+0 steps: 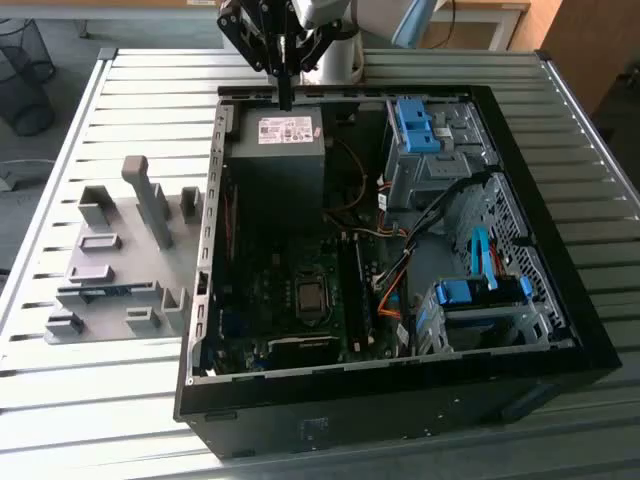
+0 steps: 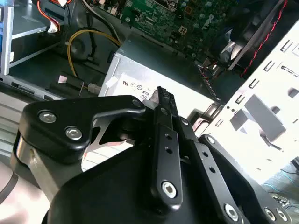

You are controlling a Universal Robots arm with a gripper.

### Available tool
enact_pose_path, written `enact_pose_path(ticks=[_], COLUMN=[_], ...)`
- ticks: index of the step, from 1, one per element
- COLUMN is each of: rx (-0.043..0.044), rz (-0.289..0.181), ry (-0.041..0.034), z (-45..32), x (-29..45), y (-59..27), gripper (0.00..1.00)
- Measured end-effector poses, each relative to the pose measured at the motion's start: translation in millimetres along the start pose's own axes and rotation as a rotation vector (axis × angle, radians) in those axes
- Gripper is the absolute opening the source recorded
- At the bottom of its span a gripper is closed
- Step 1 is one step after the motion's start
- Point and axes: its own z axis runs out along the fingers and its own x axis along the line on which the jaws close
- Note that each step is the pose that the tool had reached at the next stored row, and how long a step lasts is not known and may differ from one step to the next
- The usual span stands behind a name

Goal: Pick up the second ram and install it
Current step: 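Reach for the second ram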

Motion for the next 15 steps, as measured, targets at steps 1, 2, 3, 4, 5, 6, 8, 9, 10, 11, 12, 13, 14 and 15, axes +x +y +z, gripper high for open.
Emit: enact_pose_path(ticks=[1,2,3,4,5,6,8,9,10,11,12,13,14,15], rx=[0.0,0.0,-0.0001,0.0,0.0001,0.0,-0.0001,-0.0001,0.0,-0.0001,-0.0001,-0.0001,-0.0001,0.0], rz=[0.0,0.0,0.0,0.0,0.0,0.0,0.0,0.0,0.0,0.0,0.0,0.0,0.0,0.0], ry=[0.0,0.0,0.0,0.0,0.0,0.0,0.0,0.0,0.0,-0.0001,-0.0001,-0.0001,-0.0001,0.0], z=[0.0,0.0,0.0,0.0,0.0,0.0,0.0,0.0,0.0,0.0,0.0,0.0,0.0,0.0], x=[0.0,0.0,0.0,0.2,0.3,0.6,1.0,1.4,1.6,1.9,2.3,2.5,2.7,2.9], y=[0.0,0.0,0.0,0.0,0.0,0.0,-0.1,-0.1,-0.1,-0.1,-0.2,-0.2,-0.2,-0.2], gripper=[0.1,0.1,0.1,0.1,0.1,0.1,0.1,0.1,0.1,0.1,0.1,0.1,0.1,0.1])
